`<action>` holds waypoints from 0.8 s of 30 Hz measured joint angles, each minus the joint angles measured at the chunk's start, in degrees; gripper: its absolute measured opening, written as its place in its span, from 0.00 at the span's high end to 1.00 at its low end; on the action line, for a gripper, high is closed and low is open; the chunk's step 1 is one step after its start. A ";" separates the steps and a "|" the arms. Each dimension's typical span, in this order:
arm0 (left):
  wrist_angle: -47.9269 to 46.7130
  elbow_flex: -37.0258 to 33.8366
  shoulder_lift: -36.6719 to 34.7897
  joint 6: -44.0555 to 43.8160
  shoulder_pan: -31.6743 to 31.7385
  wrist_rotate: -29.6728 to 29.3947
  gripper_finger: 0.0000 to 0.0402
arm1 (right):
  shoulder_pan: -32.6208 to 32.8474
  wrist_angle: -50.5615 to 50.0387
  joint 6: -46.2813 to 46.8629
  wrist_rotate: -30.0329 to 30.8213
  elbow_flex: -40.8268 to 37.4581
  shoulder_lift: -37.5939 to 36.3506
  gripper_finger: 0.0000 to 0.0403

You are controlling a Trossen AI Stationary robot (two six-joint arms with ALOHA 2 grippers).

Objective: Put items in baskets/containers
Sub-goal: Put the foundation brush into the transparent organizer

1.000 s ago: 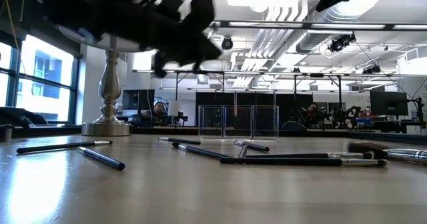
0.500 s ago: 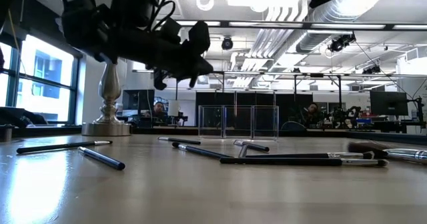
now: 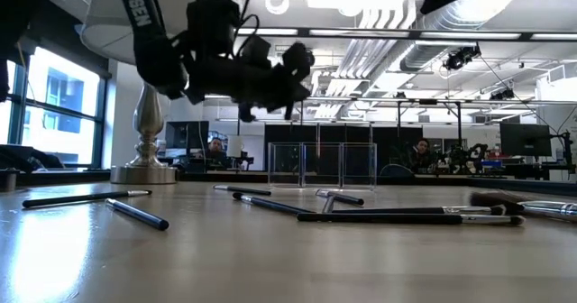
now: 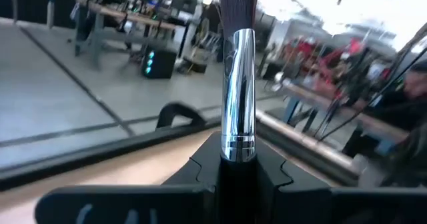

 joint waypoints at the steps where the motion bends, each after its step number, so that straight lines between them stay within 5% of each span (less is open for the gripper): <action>1: 0.09 0.86 1.05 0.55 0.11 0.07 0.92 | 0.00 -0.51 0.45 -0.03 0.00 0.00 0.68; 24: -11.19 3.20 2.68 2.34 1.95 -2.67 0.89 | -0.13 -1.20 3.17 3.24 0.00 -0.13 0.68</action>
